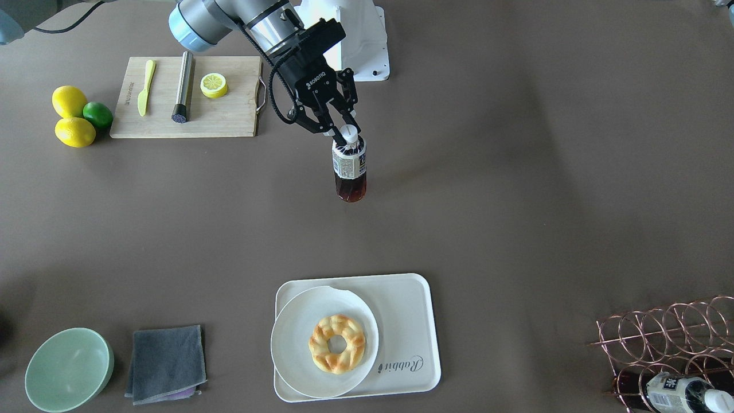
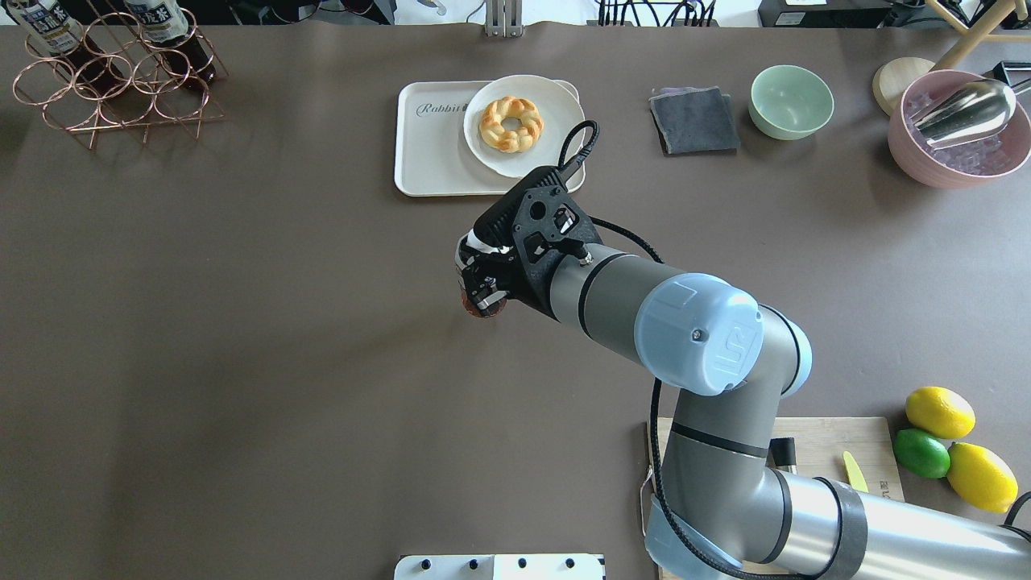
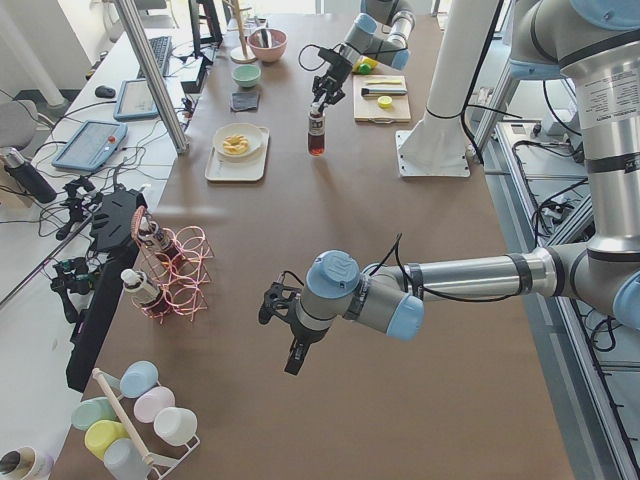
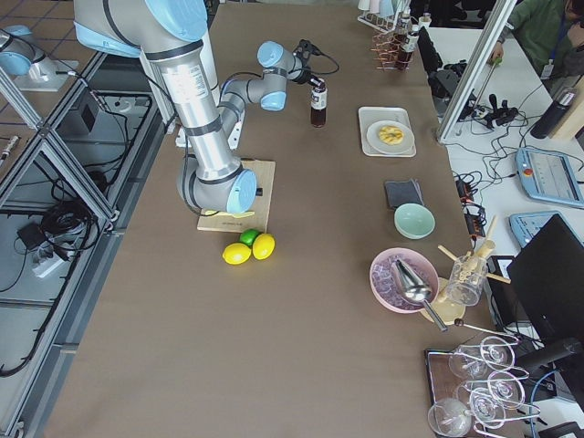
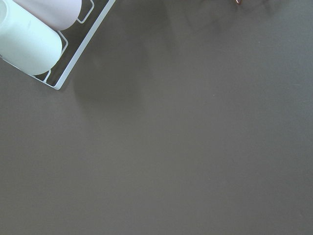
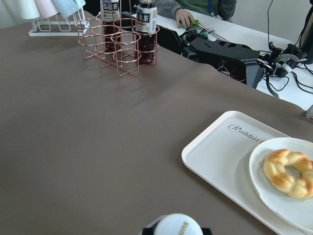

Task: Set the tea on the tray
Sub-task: 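Carry the bottle to the white tray beside the plate and lower it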

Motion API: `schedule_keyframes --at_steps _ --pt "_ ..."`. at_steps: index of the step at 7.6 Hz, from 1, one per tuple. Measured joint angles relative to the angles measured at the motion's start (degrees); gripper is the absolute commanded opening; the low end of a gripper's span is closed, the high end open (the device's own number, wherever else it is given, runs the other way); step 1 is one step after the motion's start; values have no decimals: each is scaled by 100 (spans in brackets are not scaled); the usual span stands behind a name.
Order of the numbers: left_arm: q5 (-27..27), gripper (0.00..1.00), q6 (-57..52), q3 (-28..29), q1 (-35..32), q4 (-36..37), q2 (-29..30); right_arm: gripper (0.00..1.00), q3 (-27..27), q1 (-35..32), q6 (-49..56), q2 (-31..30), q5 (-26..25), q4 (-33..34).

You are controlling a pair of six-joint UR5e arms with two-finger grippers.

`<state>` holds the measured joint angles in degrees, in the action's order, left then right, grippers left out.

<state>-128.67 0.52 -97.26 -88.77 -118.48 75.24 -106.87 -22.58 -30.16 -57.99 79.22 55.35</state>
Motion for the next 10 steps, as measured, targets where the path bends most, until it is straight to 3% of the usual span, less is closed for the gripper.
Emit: schedule_keyframes --at_steps 3,8,10 --pt "0 100 1 -7 -15 6 -25 0 874 -379 -446 846 24 30" --pt "0 100 5 -78 -119 7 -173 0 3427 -1195 -836 2756 305 -41" --pt "3 100 6 -89 -123 8 -176 0 4344 -1309 -1013 3232 313 -350"
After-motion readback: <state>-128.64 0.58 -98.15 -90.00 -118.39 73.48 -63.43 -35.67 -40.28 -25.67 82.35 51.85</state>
